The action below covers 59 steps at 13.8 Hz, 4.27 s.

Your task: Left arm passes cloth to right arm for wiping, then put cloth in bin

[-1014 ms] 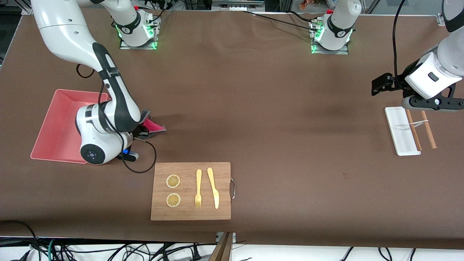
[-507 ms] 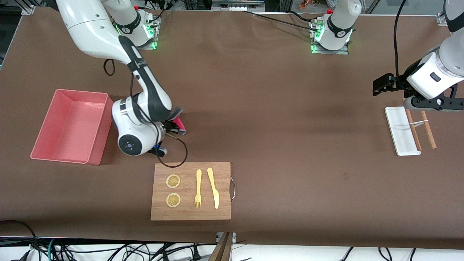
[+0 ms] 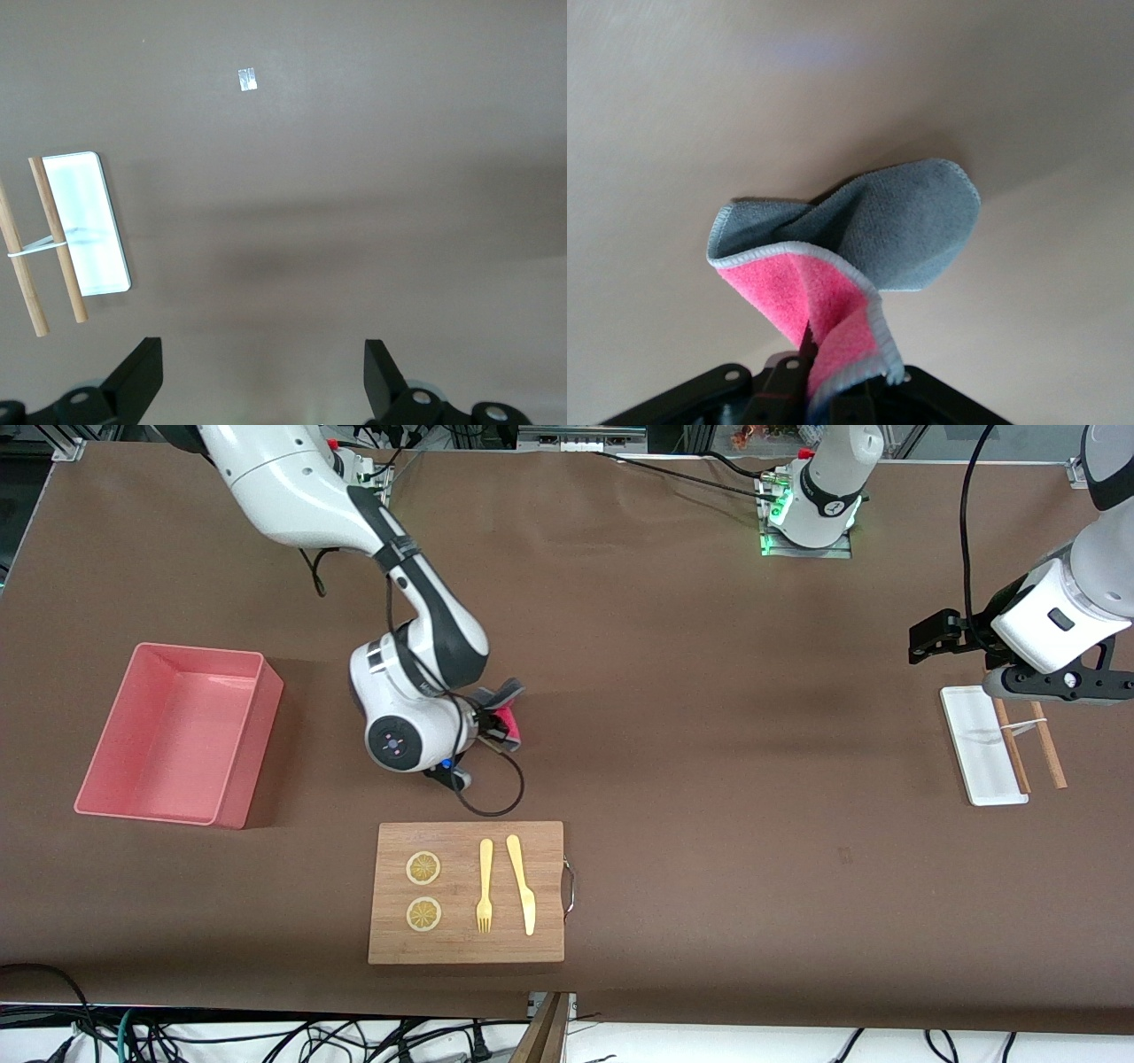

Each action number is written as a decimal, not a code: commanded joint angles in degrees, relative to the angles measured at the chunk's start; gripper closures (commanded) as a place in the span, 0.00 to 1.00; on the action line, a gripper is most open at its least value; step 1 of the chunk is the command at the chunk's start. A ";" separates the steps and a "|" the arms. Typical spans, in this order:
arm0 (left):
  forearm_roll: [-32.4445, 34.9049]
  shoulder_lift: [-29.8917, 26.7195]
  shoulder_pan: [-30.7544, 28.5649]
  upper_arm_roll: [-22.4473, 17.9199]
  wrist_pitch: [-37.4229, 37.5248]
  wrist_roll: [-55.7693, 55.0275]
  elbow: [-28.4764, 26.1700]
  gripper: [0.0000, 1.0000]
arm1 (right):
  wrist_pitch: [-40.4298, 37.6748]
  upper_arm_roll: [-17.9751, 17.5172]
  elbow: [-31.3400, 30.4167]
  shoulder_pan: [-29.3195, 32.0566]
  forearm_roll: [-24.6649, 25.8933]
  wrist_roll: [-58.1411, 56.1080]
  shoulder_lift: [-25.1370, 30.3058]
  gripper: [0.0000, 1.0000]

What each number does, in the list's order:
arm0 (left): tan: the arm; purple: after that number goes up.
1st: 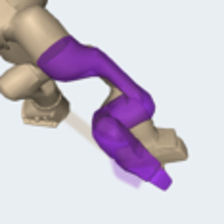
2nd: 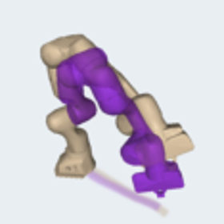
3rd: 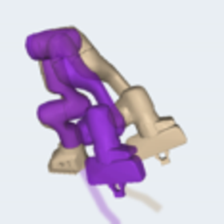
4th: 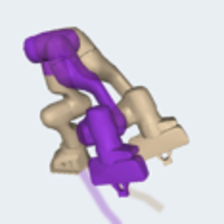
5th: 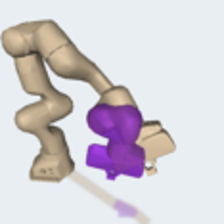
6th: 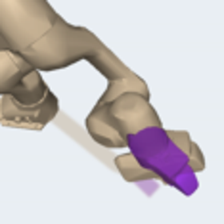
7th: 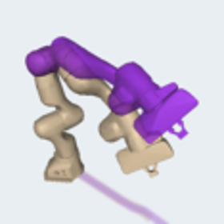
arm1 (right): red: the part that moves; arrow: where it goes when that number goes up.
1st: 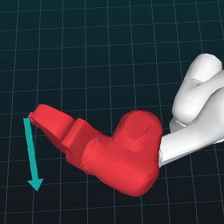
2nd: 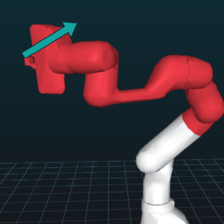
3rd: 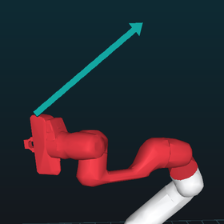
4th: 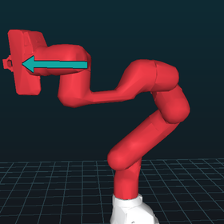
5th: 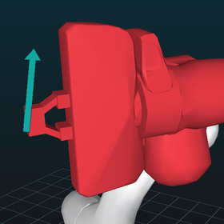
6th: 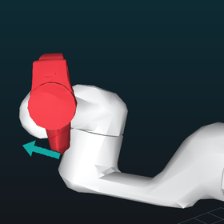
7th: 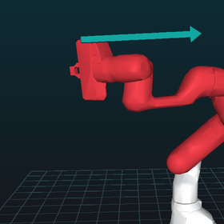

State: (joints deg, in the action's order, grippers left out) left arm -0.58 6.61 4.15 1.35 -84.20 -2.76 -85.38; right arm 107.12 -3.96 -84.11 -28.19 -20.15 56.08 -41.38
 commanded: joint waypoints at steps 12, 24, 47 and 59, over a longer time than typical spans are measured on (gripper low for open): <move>0.67 1.13 -0.02 0.06 0.97 0.47 2.32 0.00 | -2.33 1.24 -1.68 4.26 4.85 -9.56 -0.72 1.00; 0.67 1.13 0.33 0.06 0.97 0.47 2.32 0.00 | -18.59 1.33 2.87 17.81 15.58 -31.29 6.39 1.00; 0.58 1.13 0.42 0.15 0.97 0.38 3.12 0.00 | -20.55 15.57 7.64 28.80 26.66 -68.47 1.75 1.00; 0.49 1.13 0.51 0.23 0.97 0.38 3.20 0.00 | -7.63 15.13 2.19 28.45 23.40 -68.21 -0.46 0.00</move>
State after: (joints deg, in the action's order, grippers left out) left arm -0.58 6.77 4.35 1.54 -84.20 -2.76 -84.24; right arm 98.87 11.24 -81.40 0.45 4.21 -11.58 -42.55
